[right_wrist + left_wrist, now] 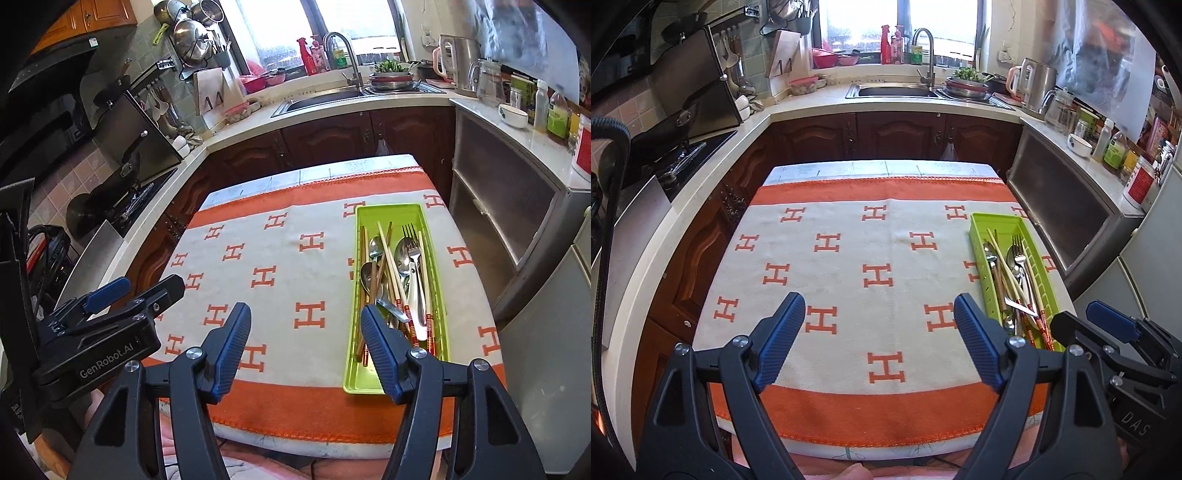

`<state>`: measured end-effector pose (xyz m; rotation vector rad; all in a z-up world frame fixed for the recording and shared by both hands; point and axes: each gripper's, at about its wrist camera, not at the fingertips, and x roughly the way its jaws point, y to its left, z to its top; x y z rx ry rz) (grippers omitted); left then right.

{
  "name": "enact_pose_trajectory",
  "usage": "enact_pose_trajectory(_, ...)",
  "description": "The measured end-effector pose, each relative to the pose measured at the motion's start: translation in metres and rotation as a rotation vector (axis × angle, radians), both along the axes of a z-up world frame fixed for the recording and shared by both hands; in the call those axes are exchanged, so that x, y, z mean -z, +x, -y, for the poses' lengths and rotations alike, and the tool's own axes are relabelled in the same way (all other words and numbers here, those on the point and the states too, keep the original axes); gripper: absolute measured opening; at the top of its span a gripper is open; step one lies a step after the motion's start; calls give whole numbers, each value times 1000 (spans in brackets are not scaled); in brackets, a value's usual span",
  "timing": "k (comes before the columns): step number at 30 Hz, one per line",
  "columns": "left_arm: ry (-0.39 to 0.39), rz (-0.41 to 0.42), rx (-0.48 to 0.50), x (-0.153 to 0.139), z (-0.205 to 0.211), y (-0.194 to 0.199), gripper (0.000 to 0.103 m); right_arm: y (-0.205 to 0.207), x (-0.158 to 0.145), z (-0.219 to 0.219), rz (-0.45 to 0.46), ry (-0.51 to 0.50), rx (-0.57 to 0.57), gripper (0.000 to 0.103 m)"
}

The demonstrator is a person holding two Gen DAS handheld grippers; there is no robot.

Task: Organize utensils

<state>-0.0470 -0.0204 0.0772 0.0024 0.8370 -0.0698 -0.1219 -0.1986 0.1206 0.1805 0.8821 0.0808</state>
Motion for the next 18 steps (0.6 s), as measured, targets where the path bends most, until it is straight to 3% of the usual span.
enact_pose_trajectory(18, -4, -29, 29, 16, 4, 8, 81, 15, 22, -3, -20, -4, -15, 63)
